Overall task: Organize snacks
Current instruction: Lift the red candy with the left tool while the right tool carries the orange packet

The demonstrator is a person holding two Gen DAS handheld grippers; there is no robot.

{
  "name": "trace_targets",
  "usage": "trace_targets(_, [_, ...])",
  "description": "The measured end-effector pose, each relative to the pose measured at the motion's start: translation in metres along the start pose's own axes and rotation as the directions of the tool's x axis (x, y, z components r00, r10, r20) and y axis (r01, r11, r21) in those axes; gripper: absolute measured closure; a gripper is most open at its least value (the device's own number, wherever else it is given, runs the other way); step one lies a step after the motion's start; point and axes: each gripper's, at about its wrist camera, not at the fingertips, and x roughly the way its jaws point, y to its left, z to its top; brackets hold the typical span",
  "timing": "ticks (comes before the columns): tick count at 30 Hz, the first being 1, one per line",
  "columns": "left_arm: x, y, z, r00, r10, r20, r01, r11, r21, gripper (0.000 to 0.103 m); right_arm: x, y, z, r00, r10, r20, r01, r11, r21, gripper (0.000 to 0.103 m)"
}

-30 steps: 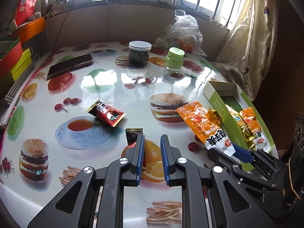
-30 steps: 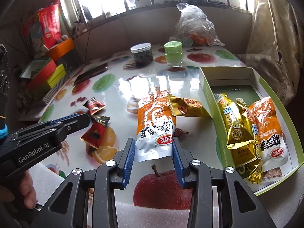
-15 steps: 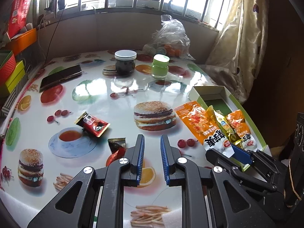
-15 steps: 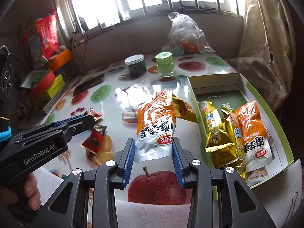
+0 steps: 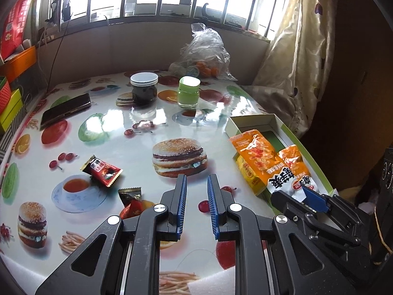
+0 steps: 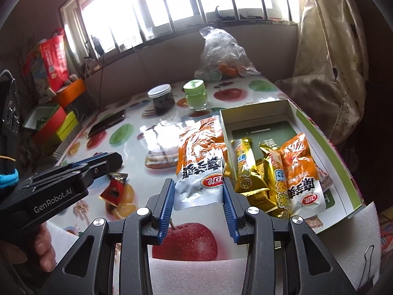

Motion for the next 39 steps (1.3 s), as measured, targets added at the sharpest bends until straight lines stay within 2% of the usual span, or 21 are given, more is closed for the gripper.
trace_targets(13, [0.010, 0.044, -0.017, 0.998, 0.026, -0.058, -0.029, 0.998, -0.060, 0.085, -0.012, -0.011, -0.003, 1.000, -0.017, 0.023, 0.016, 1.000, 0.012, 0.066])
trace_targets(15, [0.014, 0.049, -0.020, 0.997, 0.025, -0.076, -0.031, 0.997, -0.070, 0.081, -0.015, -0.012, -0.002, 0.999, -0.016, 0.030, 0.016, 1.000, 0.014, 0.066])
trace_targets(17, [0.018, 0.051, -0.022, 0.995, 0.017, -0.102, -0.024, 0.998, -0.066, 0.064, -0.016, -0.013, -0.002, 0.999, -0.020, 0.034, 0.019, 1.000, 0.016, 0.066])
trace_targets(18, [0.020, 0.050, -0.025, 0.994, 0.014, -0.109, -0.020, 0.998, -0.062, 0.062, -0.017, -0.014, -0.001, 0.999, -0.020, 0.036, 0.019, 1.000, 0.018, 0.066])
trace_targets(21, [0.023, 0.050, -0.031, 0.992, 0.003, -0.123, -0.011, 0.998, -0.062, 0.060, -0.021, -0.015, -0.001, 0.999, -0.021, 0.044, 0.020, 1.000, 0.021, 0.066])
trace_targets(24, [0.027, 0.052, -0.032, 0.991, 0.032, -0.132, -0.042, 0.997, -0.071, 0.059, -0.025, -0.018, 0.000, 0.998, -0.027, 0.052, 0.026, 0.999, 0.025, 0.066])
trace_targets(28, [0.034, 0.058, -0.032, 0.988, 0.061, -0.145, -0.075, 0.993, -0.089, 0.053, -0.034, -0.022, 0.002, 0.997, -0.040, 0.071, 0.038, 0.999, 0.029, 0.066])
trace_targets(32, [0.044, 0.065, -0.030, 0.982, 0.085, -0.166, -0.106, 0.987, -0.122, 0.052, -0.037, -0.028, 0.002, 0.996, -0.054, 0.075, 0.051, 0.998, 0.041, 0.066])
trace_targets(36, [0.057, 0.067, -0.032, 0.976, 0.095, -0.195, -0.121, 0.985, -0.123, 0.052, -0.037, -0.028, 0.003, 0.995, -0.059, 0.075, 0.056, 0.998, 0.039, 0.067])
trace_targets(39, [0.058, 0.065, -0.031, 0.975, 0.121, -0.187, -0.143, 0.984, -0.109, 0.052, -0.037, -0.027, 0.002, 0.996, -0.057, 0.075, 0.055, 0.998, 0.036, 0.066])
